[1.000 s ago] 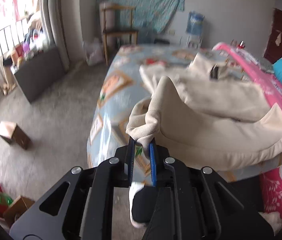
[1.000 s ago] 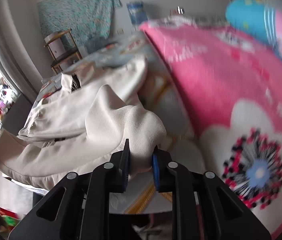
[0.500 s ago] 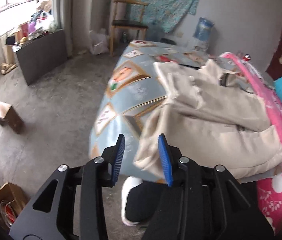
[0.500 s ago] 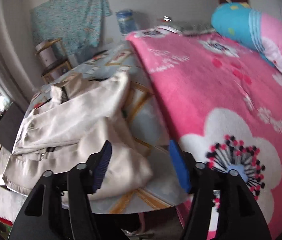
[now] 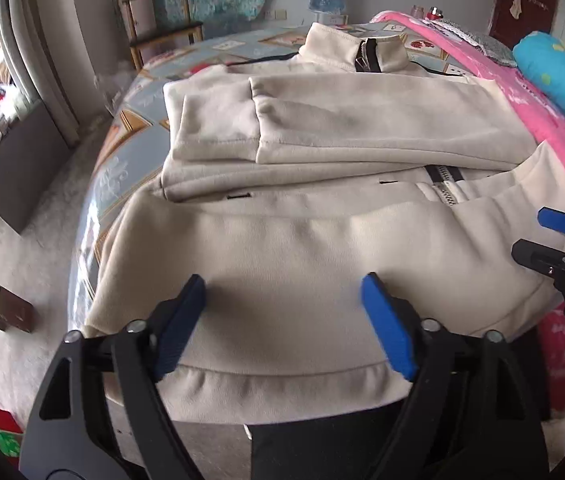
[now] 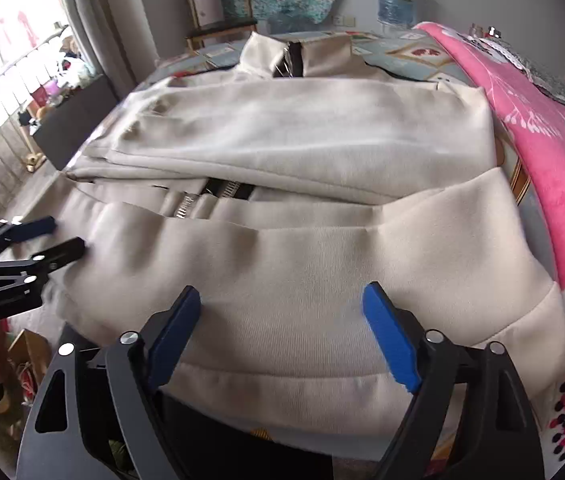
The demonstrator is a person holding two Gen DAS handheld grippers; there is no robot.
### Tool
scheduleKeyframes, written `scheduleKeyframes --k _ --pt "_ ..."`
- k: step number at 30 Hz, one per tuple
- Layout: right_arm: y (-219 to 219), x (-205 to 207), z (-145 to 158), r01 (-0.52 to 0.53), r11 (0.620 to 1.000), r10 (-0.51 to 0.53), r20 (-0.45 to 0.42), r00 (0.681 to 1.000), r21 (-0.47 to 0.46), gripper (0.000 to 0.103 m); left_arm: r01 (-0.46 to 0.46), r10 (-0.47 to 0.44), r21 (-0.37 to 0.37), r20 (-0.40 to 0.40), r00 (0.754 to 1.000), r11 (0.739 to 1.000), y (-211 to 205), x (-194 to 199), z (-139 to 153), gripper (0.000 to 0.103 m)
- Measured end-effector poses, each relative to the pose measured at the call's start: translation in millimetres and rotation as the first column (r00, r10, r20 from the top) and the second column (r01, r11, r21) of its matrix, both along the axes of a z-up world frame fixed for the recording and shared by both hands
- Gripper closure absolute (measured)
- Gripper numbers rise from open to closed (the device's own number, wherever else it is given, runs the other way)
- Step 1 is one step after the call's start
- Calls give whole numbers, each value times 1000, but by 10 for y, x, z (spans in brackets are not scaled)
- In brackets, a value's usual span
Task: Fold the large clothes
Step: 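Open both tools and release the folded hem onto the jacket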
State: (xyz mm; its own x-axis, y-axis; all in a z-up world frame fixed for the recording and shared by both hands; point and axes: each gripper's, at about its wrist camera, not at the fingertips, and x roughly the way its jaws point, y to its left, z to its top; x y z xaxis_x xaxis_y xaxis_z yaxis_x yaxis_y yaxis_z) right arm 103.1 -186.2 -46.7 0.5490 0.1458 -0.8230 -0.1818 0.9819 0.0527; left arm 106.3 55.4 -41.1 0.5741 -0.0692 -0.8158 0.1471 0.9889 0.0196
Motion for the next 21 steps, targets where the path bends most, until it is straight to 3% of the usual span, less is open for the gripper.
scheduleKeyframes --k 3,7,21 --pt "43 43 -39 1 999 -1 15 1000 -32 6 -22 21 -39 -24 1000 999 84 52 -30 14" --pt "36 63 -62 13 1000 -12 43 999 -24 6 -18 17 -37 -26 1000 999 106 79 -43 8" --pt "53 148 -64 56 998 -56 6 998 -20 6 17 -19 -26 -59 998 1000 134 150 -40 7"
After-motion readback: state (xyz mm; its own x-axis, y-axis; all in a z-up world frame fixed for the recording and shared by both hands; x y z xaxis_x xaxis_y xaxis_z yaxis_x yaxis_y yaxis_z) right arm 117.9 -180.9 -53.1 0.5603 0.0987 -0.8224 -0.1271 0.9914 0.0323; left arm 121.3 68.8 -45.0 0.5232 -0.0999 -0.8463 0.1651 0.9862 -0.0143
